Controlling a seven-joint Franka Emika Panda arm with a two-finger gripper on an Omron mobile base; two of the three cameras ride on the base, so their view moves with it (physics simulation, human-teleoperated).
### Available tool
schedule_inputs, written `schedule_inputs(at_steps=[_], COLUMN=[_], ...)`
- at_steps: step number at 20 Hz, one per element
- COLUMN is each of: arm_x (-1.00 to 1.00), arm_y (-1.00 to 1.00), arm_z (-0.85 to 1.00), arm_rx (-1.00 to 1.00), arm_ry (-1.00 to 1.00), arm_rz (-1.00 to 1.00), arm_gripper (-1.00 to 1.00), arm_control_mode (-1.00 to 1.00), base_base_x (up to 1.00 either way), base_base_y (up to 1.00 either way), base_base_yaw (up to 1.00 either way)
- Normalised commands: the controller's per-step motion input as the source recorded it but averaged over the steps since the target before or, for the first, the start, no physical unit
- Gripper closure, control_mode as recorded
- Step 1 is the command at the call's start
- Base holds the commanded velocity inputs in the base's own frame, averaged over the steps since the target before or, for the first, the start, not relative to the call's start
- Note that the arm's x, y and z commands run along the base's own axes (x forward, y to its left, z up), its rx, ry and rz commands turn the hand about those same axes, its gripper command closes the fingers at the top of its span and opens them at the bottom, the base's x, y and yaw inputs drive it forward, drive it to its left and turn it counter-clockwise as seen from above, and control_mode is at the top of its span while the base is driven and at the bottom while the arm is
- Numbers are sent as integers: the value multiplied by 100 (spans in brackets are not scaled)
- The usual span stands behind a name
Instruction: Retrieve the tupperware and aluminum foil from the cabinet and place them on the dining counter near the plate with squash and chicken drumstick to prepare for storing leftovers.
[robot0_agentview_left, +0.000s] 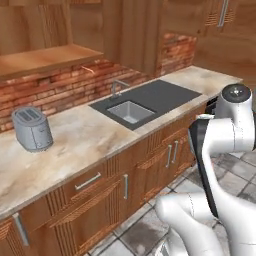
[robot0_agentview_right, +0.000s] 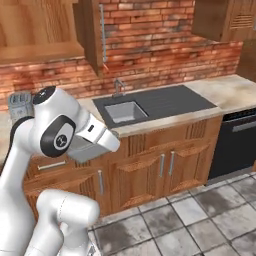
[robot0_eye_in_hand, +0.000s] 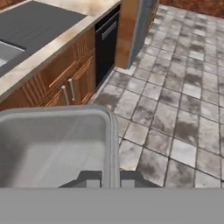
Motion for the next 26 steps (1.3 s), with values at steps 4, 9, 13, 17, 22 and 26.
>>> schedule_inputs(at_steps=[4,9,13,17,22,26], arm_x=[0,0,0,0,0,0], arm_y=[0,0,0,0,0,0], arm_z=[0,0,0,0,0,0], arm_rx=[0,0,0,0,0,0], arm_ry=[0,0,0,0,0,0], arm_rz=[0,0,0,0,0,0], arm_gripper=[100,100,100,100,100,100], arm_control_mode=[100,100,100,100,100,100], base_base_x=[29,50,51,56,73,99], base_base_y=[-44,-41,-36,-29,-10,0], base_base_yaw=[-68,-60,-60,-61,-56,-46])
